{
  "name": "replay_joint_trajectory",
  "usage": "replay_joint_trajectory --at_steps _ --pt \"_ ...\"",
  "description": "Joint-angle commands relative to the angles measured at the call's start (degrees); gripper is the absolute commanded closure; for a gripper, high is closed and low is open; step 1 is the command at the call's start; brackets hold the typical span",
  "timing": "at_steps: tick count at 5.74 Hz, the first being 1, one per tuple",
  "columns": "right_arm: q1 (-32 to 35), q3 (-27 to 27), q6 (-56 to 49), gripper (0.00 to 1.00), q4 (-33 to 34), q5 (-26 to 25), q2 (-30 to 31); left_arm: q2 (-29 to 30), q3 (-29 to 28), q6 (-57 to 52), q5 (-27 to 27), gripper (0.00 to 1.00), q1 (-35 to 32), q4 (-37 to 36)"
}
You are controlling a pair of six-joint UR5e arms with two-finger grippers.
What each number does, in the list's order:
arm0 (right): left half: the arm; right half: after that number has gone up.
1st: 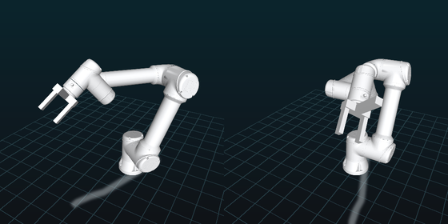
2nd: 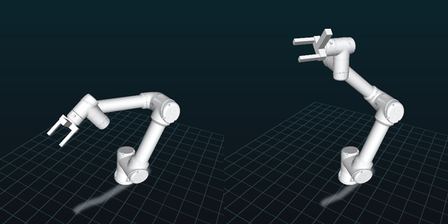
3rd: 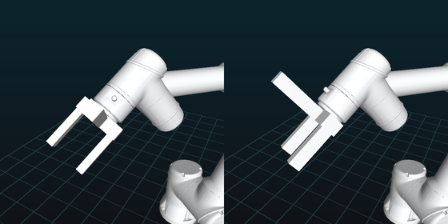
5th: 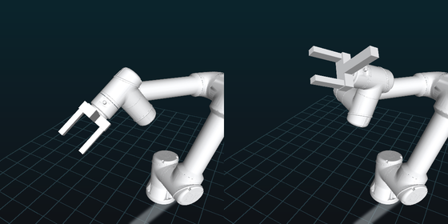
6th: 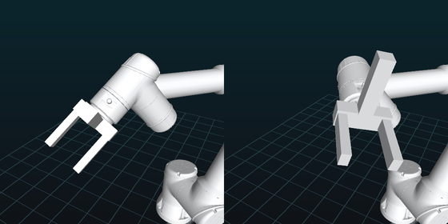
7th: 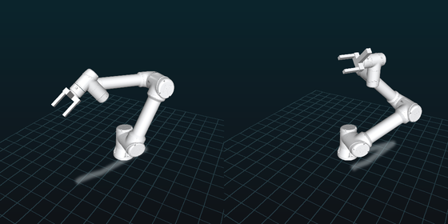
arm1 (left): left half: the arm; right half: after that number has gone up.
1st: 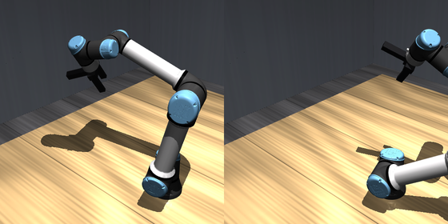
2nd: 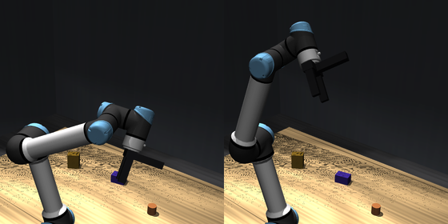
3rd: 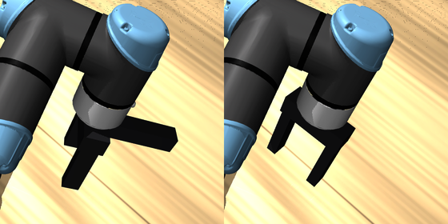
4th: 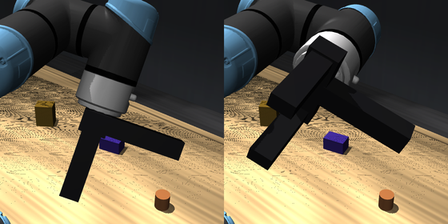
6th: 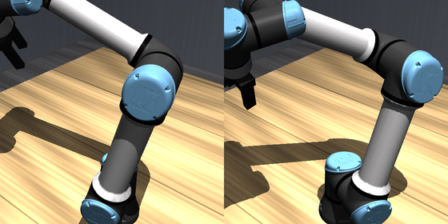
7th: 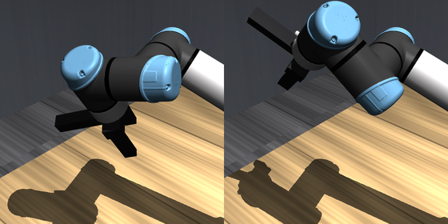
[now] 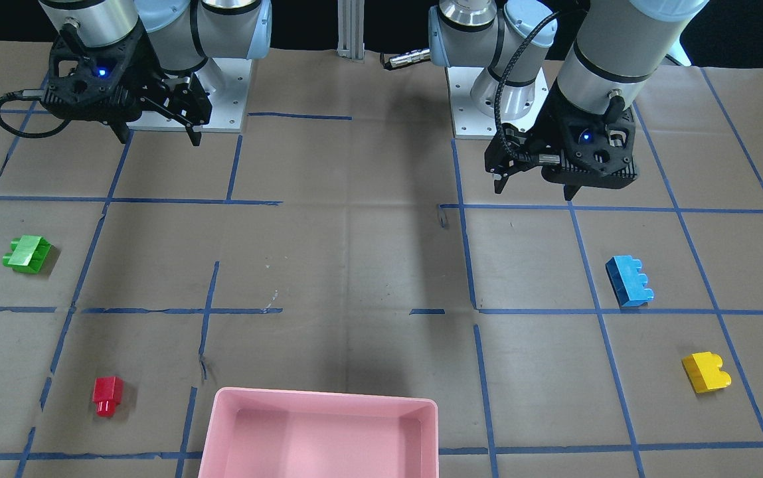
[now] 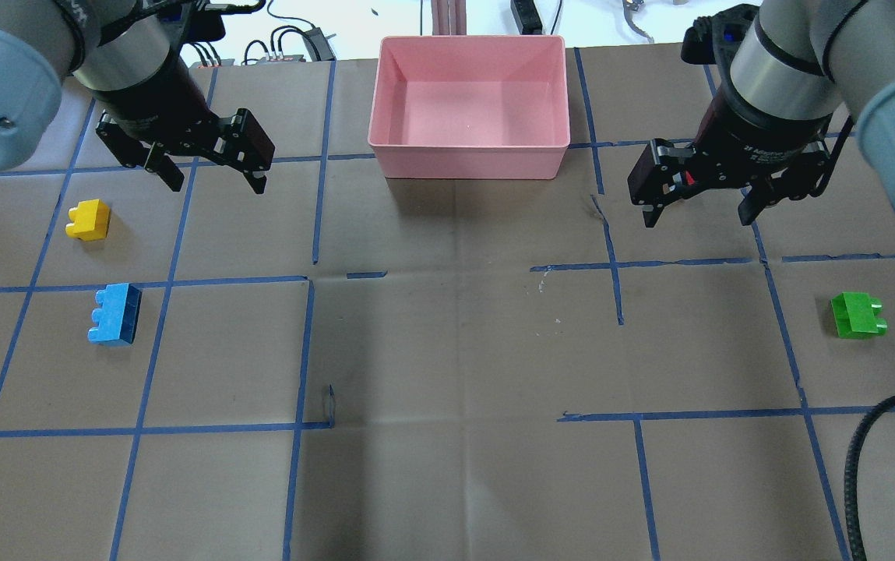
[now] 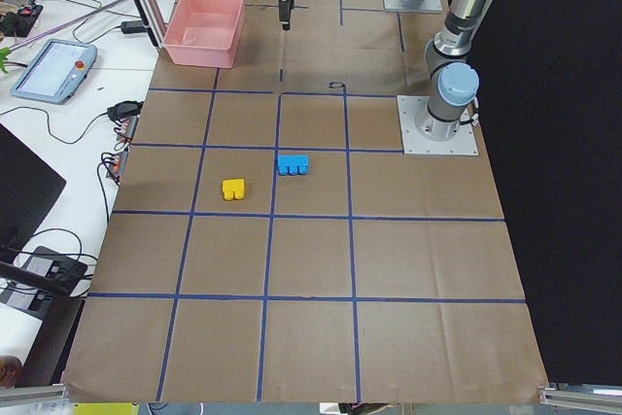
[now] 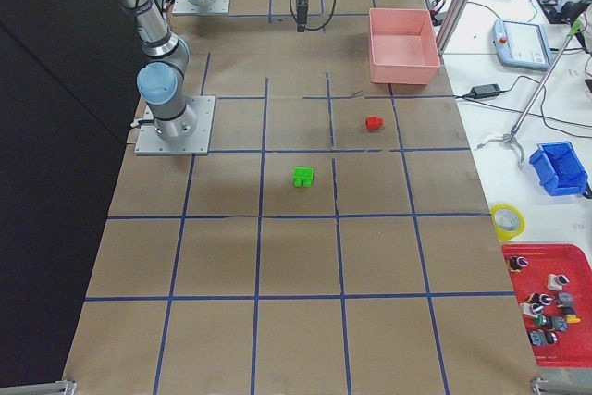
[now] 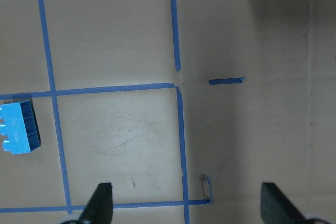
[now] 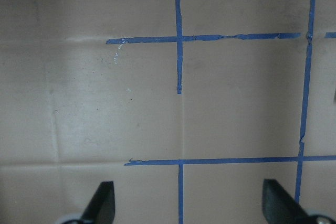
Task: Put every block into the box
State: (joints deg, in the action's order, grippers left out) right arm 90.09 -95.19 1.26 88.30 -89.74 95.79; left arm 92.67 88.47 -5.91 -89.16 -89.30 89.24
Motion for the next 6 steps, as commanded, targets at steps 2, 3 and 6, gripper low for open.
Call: replay_joint_trajectory --at_steps 2,3,6 --pt "0.0 -0.08 0.06 0.0 1.6 0.0 0.01 -0.47 -0.05 0.37 0.48 0.01 0.18 -0.03" --pt "0.0 -0.09 0.06 0.0 1.52 0.0 0.01 -0.65 -0.05 0.54 0.57 0.01 0.26 -0.29" --pt "0.0 0.0 0.06 0.0 1.52 0.0 -0.17 -1.0 0.21 0.63 -0.04 0.0 0.35 -2.65"
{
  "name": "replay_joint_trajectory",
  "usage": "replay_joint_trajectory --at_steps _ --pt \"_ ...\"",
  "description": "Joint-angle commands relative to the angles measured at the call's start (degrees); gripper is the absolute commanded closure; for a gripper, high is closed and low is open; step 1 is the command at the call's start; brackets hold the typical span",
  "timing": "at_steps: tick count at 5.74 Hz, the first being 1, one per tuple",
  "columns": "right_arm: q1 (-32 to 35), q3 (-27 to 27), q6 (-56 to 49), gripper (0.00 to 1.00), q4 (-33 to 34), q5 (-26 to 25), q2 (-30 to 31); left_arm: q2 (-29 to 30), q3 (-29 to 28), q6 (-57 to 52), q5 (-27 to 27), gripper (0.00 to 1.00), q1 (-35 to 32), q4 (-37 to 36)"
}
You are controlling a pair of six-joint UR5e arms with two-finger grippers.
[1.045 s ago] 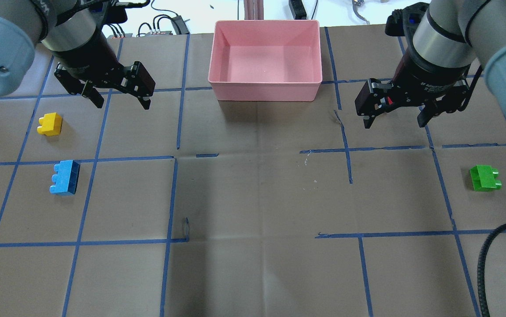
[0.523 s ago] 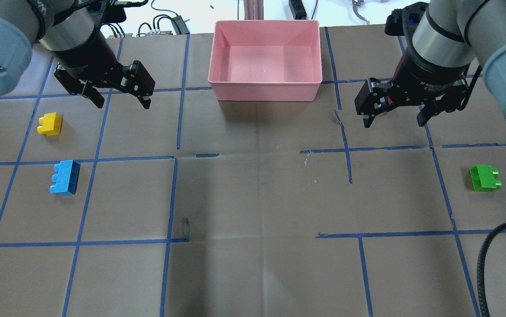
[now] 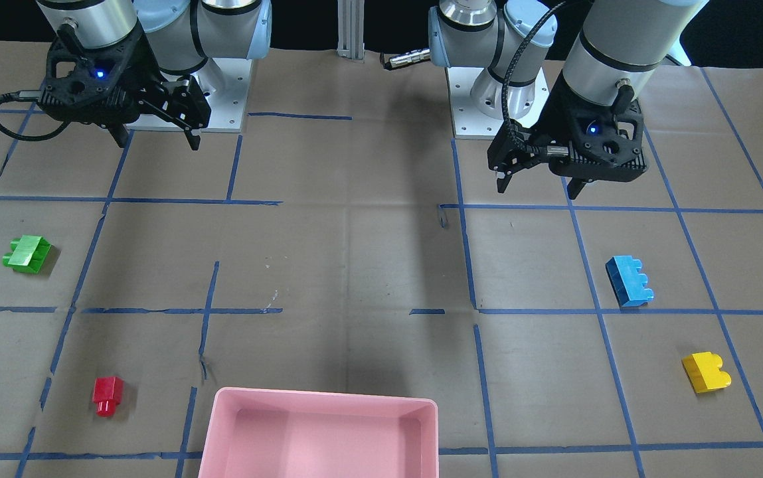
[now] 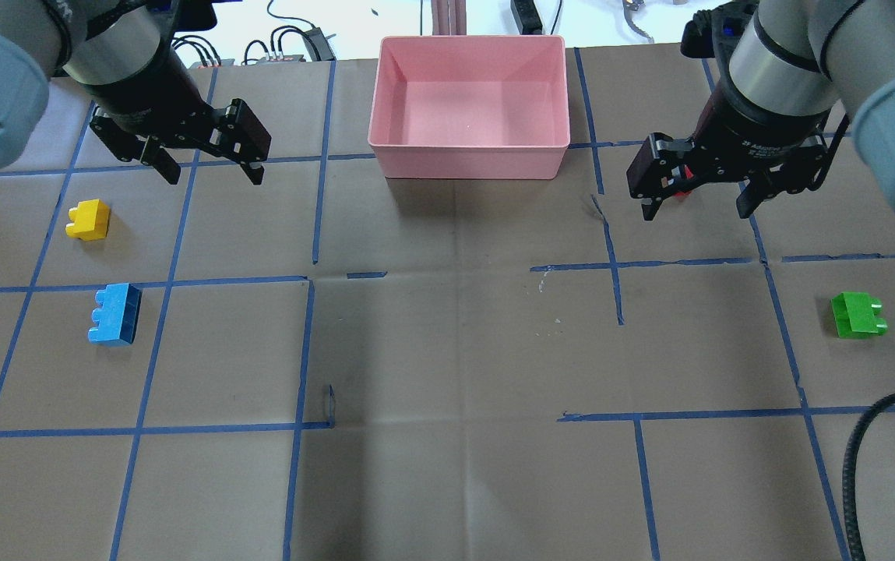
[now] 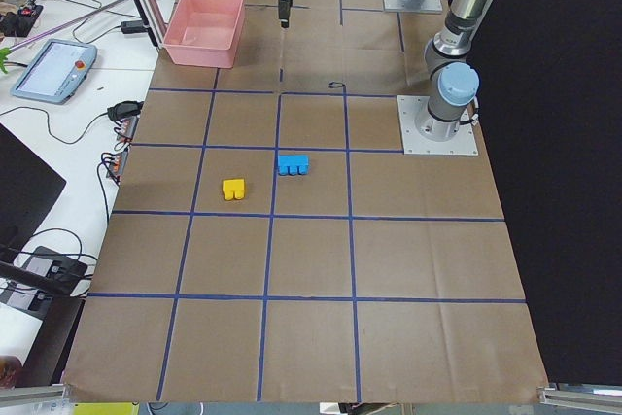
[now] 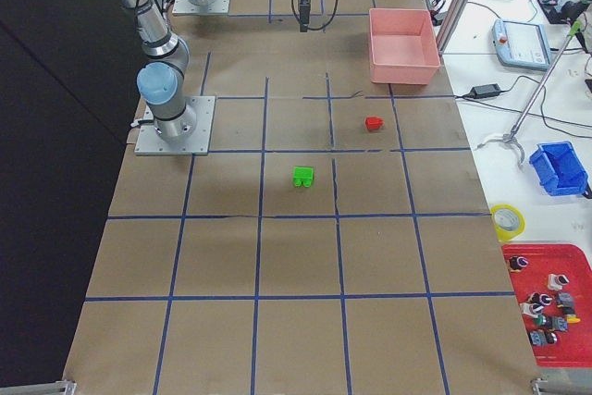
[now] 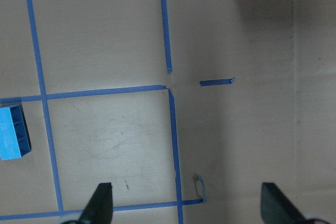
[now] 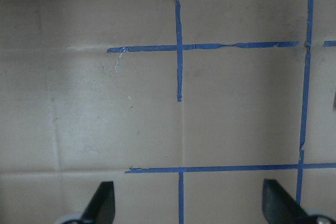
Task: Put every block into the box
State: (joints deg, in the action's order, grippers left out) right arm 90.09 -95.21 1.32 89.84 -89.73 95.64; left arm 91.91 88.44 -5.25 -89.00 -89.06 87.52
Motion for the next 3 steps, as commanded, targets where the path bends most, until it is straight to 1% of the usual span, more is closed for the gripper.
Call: replay_joint_trajectory --at_steps 1,2,3 --pt "0.0 -0.06 0.09 0.0 -0.01 0.0 -0.01 0.11 -0.11 -0.02 -0.3 0.0 0.12 -0.95" --pt "0.0 -0.06 0.09 0.0 -0.01 0.0 -0.01 -0.15 -0.2 0.06 -0.47 0.0 0.21 -0.95" --pt "0.0 -0.32 0.09 0.0 0.07 0.08 0.07 -0.24 -0.98 0.24 -0.39 0.0 2.64 -0.95"
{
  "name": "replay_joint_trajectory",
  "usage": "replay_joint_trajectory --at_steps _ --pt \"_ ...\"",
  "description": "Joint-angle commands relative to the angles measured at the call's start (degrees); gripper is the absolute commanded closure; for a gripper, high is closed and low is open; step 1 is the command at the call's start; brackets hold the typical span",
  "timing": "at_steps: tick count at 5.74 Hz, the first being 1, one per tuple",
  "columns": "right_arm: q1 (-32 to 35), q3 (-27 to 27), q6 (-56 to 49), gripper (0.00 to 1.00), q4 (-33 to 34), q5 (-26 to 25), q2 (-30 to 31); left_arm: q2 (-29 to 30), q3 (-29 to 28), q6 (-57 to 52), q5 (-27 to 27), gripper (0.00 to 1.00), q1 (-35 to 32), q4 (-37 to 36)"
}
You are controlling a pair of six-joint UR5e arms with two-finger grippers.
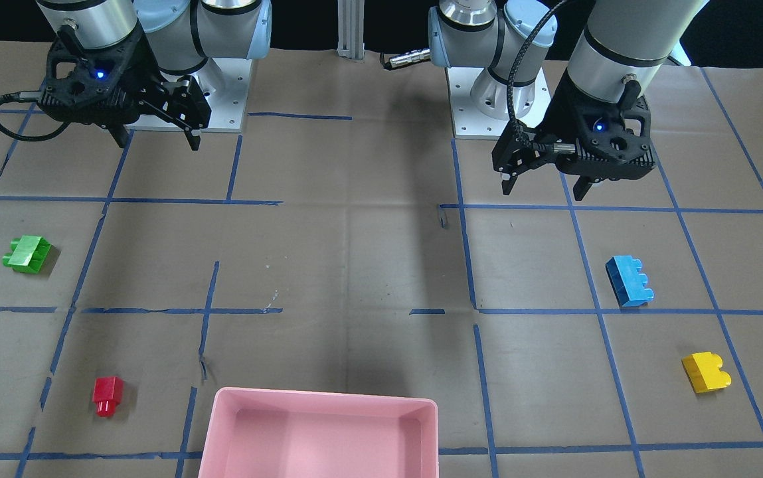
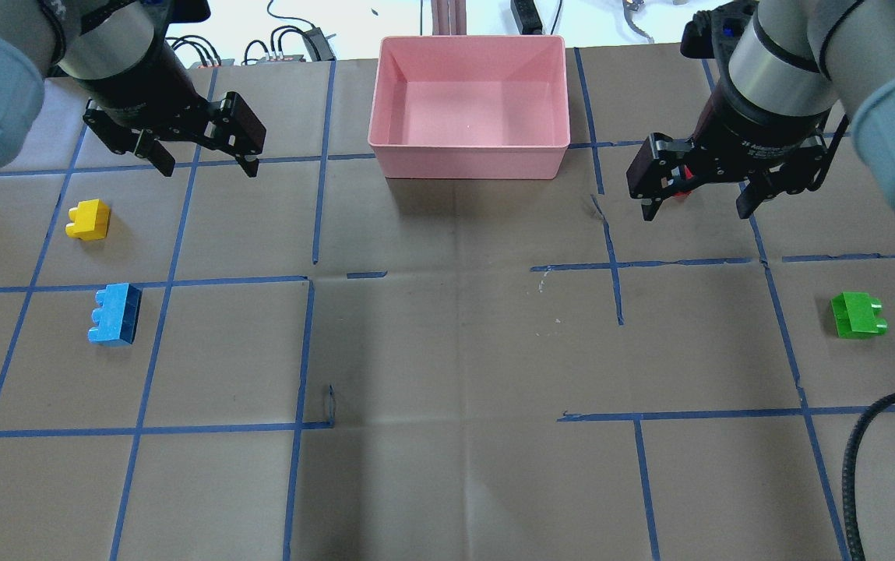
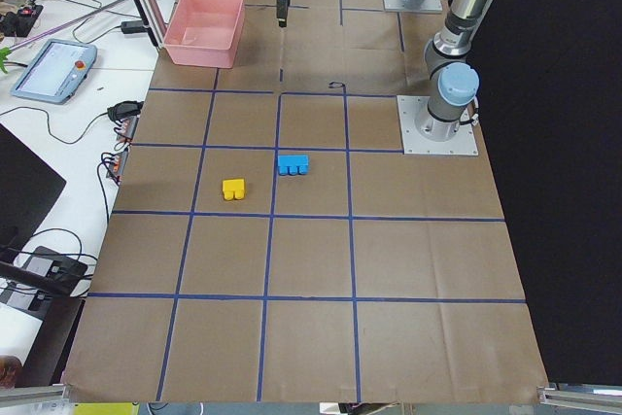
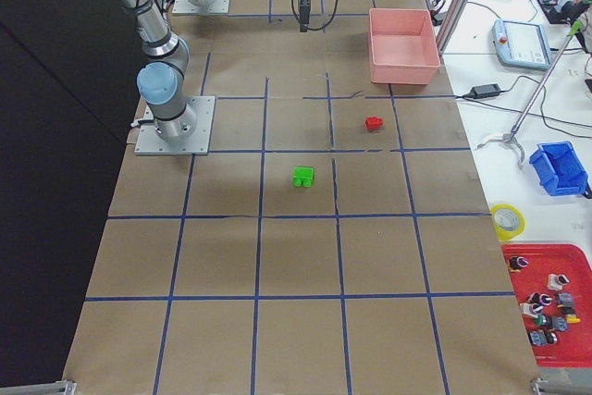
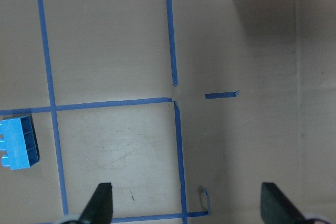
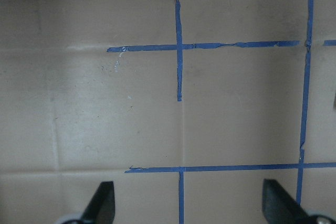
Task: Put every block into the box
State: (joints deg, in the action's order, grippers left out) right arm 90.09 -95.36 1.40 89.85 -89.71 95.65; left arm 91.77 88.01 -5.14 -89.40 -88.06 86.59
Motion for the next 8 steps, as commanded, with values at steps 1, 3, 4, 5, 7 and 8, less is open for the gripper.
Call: replay_joint_trajectory --at_steps 1,3,4,5,7,8 --pt "0.0 -0.52 0.01 0.0 0.06 -0.03 0.07 0.16 -1.52 0.05 0.01 0.0 7.06 0.33" --pt "0.0 -0.53 0.27 0.0 -0.02 -0.03 0.07 0.43 0.13 -0.83 0.62 0.0 16.73 0.07" --pt "-0.52 -0.79 -0.34 0.0 -0.37 -0.12 0.24 0.43 0.49 -1.01 0.63 0.0 20.78 0.07" --pt "-2.27 -0.88 -0.43 0.0 -0.46 -0.64 0.07 0.43 0.93 -1.09 0.36 0.0 25.52 0.59" --pt "-11.38 -0.88 -0.26 0.0 -1.33 0.06 -0.28 -0.44 7.04 -14.06 0.1 0.01 31.26 -0.01" --pt "-14.3 -0.88 -0.35 0.0 -1.43 -0.03 -0.37 -1.14 10.39 -16.8 -0.08 0.01 31.54 -0.72"
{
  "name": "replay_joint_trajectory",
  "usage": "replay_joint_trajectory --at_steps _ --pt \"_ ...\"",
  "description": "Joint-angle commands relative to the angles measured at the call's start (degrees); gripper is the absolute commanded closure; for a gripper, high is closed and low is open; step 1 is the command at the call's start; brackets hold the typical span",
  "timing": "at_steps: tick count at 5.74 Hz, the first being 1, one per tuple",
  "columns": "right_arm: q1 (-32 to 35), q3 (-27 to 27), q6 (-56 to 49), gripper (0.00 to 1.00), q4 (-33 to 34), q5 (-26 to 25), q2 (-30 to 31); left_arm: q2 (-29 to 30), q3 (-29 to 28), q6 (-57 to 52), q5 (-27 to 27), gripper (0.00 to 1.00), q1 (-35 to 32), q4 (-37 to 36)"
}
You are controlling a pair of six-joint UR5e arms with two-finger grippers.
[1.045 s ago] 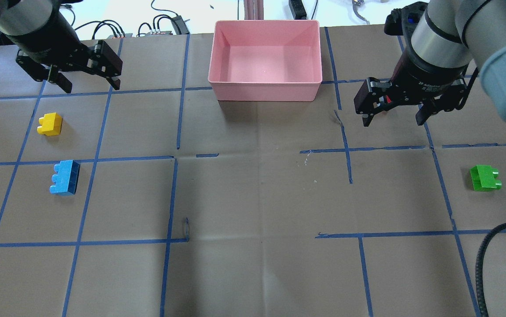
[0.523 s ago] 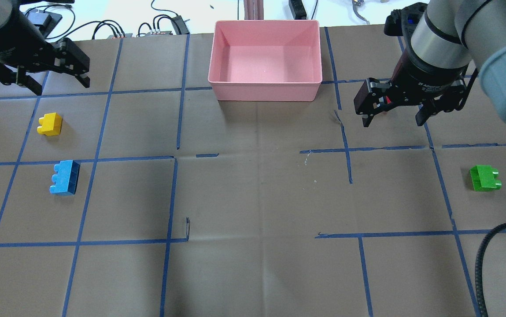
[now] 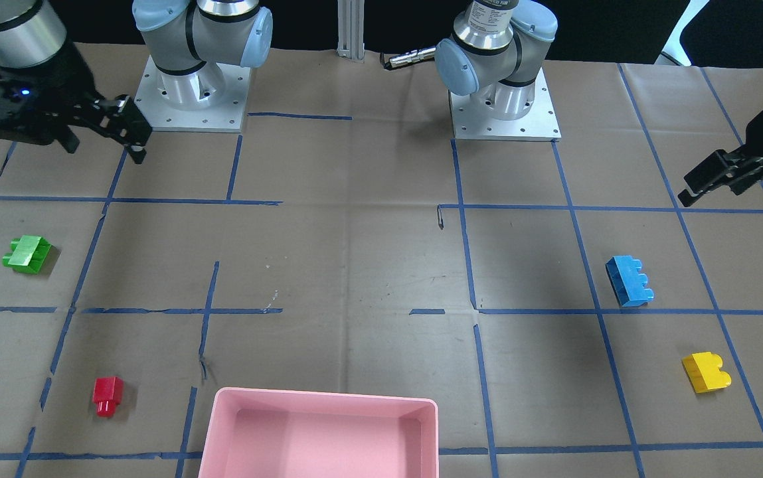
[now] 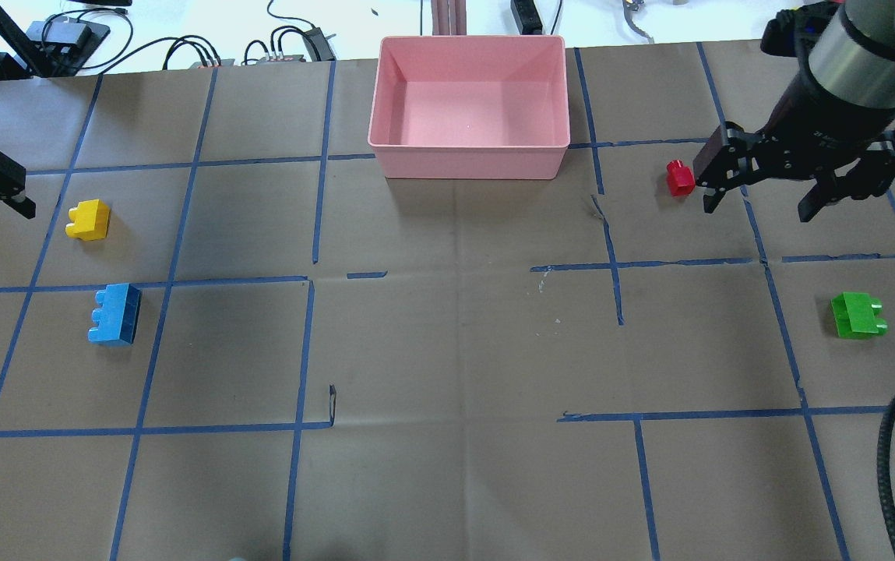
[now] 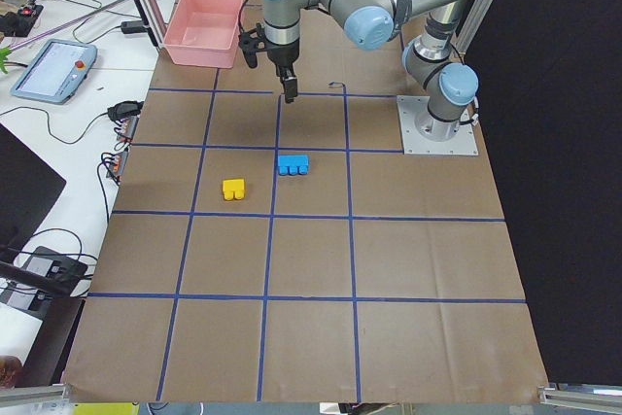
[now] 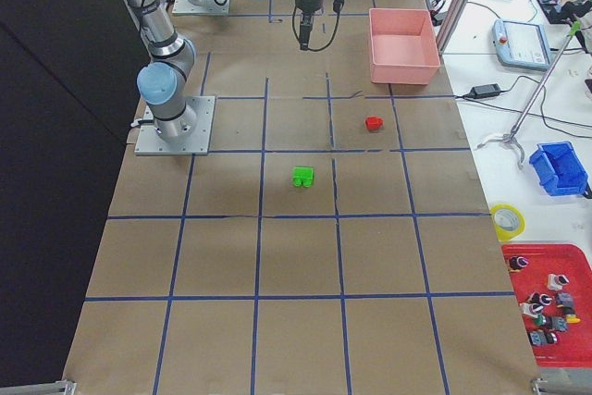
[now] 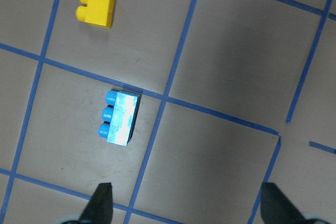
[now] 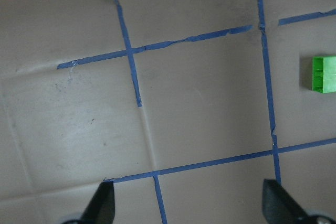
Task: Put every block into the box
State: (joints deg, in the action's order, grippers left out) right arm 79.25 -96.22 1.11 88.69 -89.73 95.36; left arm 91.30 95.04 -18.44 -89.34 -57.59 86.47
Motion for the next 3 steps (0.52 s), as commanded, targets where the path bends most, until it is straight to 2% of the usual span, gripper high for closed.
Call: replay_joint_trajectory --at_steps 1,2,3 --pt "-5.32 -0.19 -0.23 0.0 -0.18 -1.05 -0.44 -0.68 5.4 -9.79 -0.13 0.02 1.25 -0.6" --pt "-8.64 -1.76 -0.06 0.0 -0.18 -0.89 -1.22 -0.59 7.94 -10.29 -0.13 0.03 1.42 -1.29" --pt "-11.98 -6.65 -3.1 0.0 3.65 -1.49 -2.01 0.02 12.14 -10.12 -0.57 0.03 1.42 -8.35"
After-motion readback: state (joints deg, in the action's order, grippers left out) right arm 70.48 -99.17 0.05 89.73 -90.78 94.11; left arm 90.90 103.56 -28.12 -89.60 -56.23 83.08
